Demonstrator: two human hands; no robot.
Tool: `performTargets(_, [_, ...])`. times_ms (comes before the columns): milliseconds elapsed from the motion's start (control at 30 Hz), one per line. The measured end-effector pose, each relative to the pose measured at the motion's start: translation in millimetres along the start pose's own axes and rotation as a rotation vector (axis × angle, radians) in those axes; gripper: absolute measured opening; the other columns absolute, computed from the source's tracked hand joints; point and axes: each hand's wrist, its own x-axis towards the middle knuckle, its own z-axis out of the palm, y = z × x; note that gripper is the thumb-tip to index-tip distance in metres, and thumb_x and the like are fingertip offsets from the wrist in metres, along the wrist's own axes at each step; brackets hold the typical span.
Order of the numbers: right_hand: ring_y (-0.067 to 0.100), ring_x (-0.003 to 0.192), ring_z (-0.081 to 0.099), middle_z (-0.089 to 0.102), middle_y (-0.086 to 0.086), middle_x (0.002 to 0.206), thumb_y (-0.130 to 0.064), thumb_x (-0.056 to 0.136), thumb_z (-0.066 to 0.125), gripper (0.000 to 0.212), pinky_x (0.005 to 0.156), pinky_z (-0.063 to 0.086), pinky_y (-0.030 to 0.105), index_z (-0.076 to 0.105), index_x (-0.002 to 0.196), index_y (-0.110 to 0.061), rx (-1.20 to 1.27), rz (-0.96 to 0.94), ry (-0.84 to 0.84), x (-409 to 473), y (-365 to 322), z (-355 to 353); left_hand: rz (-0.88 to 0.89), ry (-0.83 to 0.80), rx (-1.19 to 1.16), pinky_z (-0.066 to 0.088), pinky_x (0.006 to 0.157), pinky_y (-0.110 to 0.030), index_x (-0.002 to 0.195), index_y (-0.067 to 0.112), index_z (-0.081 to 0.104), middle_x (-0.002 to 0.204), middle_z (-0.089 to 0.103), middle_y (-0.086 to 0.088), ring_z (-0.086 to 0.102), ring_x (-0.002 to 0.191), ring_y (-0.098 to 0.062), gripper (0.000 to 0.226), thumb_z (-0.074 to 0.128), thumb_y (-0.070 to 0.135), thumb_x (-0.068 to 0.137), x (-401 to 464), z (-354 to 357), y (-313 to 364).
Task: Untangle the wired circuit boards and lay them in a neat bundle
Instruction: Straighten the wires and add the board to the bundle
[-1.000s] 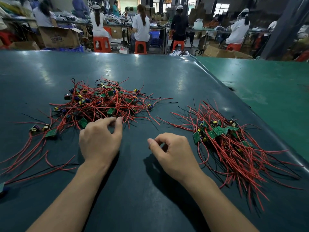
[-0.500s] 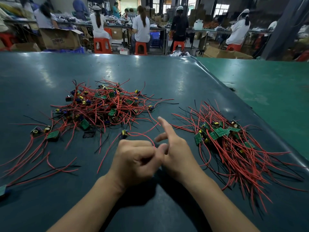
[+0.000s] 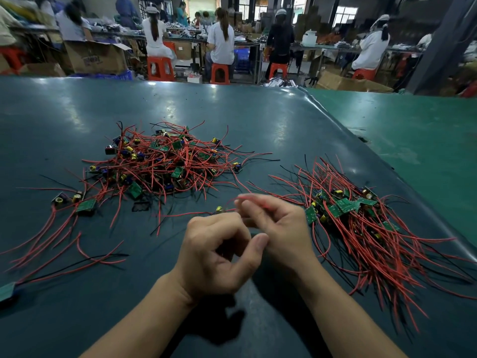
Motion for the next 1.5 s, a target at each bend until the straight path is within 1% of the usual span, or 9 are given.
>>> performTargets(133, [0.023,0.07,0.072,0.074,0.012,0.08,-0.001,0.091,0.059,0.01,0.063,0.058,0.024,0.068,0.094,-0.001,0.408,0.098,0.261,11,-13,-17,-0.328,-0.222,-0.095,0.03,0.044,-0.019,0.049,0.021,0.048,0.041,0.041,0.011,0.04,0.037,-0.007,0.05,0.058,0.04,0.093,-5,9,-8])
performTargets(200, [0.023,0.07,0.073,0.074,0.015,0.081,-0.003,0.089,0.06,0.012,0.061,0.058,0.024,0.066,0.098,0.002,0.533,0.138,0.271,12,-18,-22,-0.578,-0.285,-0.154,0.037,0.043,-0.016,0.057,0.015,0.061,0.046,0.058,0.008,0.052,0.038,-0.005,0.052,0.057,0.054,0.091,-5,16,-10])
performTargets(400, [0.018,0.06,0.07,0.074,0.013,0.078,-0.014,0.075,0.065,0.015,0.053,0.055,0.022,0.072,0.086,-0.006,0.57,0.224,0.154,9,-24,-22,-1.023,0.108,-0.492,0.038,0.033,-0.021,0.091,0.007,0.064,0.073,0.071,-0.009,0.054,0.039,-0.02,0.052,0.054,0.057,0.081,12,13,-23])
performTargets(500, [0.018,0.059,0.069,0.073,0.014,0.077,-0.012,0.074,0.065,0.014,0.053,0.054,0.021,0.072,0.084,-0.006,0.57,0.236,0.153,8,-25,-21,-1.011,0.314,-0.608,0.038,0.034,-0.018,0.088,0.009,0.062,0.066,0.068,-0.007,0.051,0.039,-0.012,0.029,0.058,0.037,0.09,15,10,-25])
performTargets(667, [0.02,0.07,0.072,0.071,0.008,0.086,-0.009,0.07,0.069,0.039,0.053,0.054,0.018,0.059,0.108,-0.007,0.662,0.359,0.13,5,-21,-15,-0.933,0.365,-0.563,0.044,0.04,-0.018,0.086,0.007,0.065,0.067,0.069,0.0,0.058,0.046,-0.012,0.012,0.06,0.014,0.094,12,8,-25])
performTargets(833, [0.012,0.055,0.062,0.068,0.002,0.074,-0.015,0.092,0.063,0.015,0.048,0.051,0.02,0.072,0.099,-0.007,0.262,0.316,0.077,0,-11,-3,-0.877,0.21,-0.448,0.052,0.05,-0.022,0.089,0.005,0.069,0.072,0.071,-0.006,0.065,0.058,-0.015,0.013,0.068,0.018,0.085,11,8,-20])
performTargets(967, [0.006,0.048,0.054,0.065,-0.006,0.065,-0.017,0.092,0.065,0.016,0.043,0.045,0.018,0.077,0.083,-0.014,0.097,0.225,0.171,2,-8,-7,-0.86,0.221,-0.461,0.052,0.051,-0.022,0.088,0.002,0.068,0.07,0.071,-0.008,0.063,0.056,-0.014,0.016,0.07,0.017,0.082,11,10,-18])
performTargets(1300, [0.008,0.043,0.051,0.061,-0.003,0.062,-0.022,0.093,0.065,0.022,0.038,0.04,0.02,0.076,0.075,-0.015,0.091,0.112,0.372,14,-15,-28,-0.813,0.378,-0.421,0.051,0.051,-0.022,0.072,0.017,0.072,0.071,0.072,-0.006,0.062,0.054,-0.013,0.016,0.069,0.018,0.088,13,5,-22])
performTargets(1500, [0.009,0.039,0.045,0.053,-0.005,0.055,-0.029,0.101,0.051,0.04,0.036,0.031,0.016,0.068,0.068,-0.015,0.275,0.235,0.419,15,-14,-28,-0.83,0.413,-0.413,0.052,0.049,-0.022,0.084,-0.001,0.068,0.068,0.071,-0.007,0.059,0.051,-0.012,0.014,0.066,0.011,0.09,17,2,-20])
